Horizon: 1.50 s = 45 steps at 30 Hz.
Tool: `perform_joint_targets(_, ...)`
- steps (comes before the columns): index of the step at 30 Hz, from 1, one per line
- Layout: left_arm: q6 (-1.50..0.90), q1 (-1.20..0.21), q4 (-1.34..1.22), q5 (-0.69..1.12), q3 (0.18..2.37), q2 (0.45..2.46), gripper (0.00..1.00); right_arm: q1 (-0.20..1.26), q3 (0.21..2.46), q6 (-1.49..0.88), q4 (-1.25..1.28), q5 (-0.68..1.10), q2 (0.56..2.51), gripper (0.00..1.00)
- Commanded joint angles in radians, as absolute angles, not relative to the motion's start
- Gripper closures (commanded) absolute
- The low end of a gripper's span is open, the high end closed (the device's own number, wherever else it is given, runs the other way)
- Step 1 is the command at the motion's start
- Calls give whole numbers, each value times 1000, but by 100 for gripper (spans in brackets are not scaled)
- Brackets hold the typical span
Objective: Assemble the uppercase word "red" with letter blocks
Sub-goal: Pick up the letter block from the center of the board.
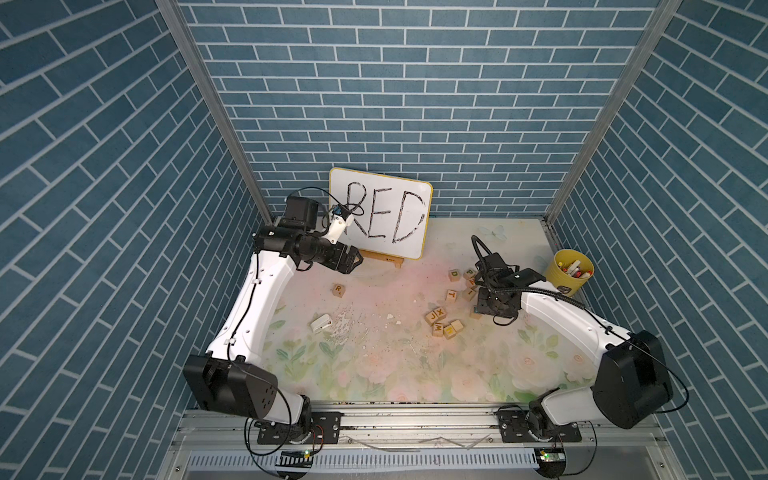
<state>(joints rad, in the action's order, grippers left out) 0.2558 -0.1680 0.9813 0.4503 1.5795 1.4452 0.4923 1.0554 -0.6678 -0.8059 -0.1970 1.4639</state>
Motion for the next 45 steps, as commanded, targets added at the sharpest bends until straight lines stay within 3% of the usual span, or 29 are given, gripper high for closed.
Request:
perform_joint_targets(1, 283, -193, 981, 474, 1540, 1411, 6, 489, 1076, -663, -785, -159, 1521, 51)
perform_joint_targets(6, 267, -224, 985, 448, 1525, 1376, 1, 489, 1099, -660, -762, -142, 1572, 52)
perform_joint_targets(45, 261, -275, 950, 420, 1446, 1332, 1, 489, 1169, -669, -718, -133, 1799, 54)
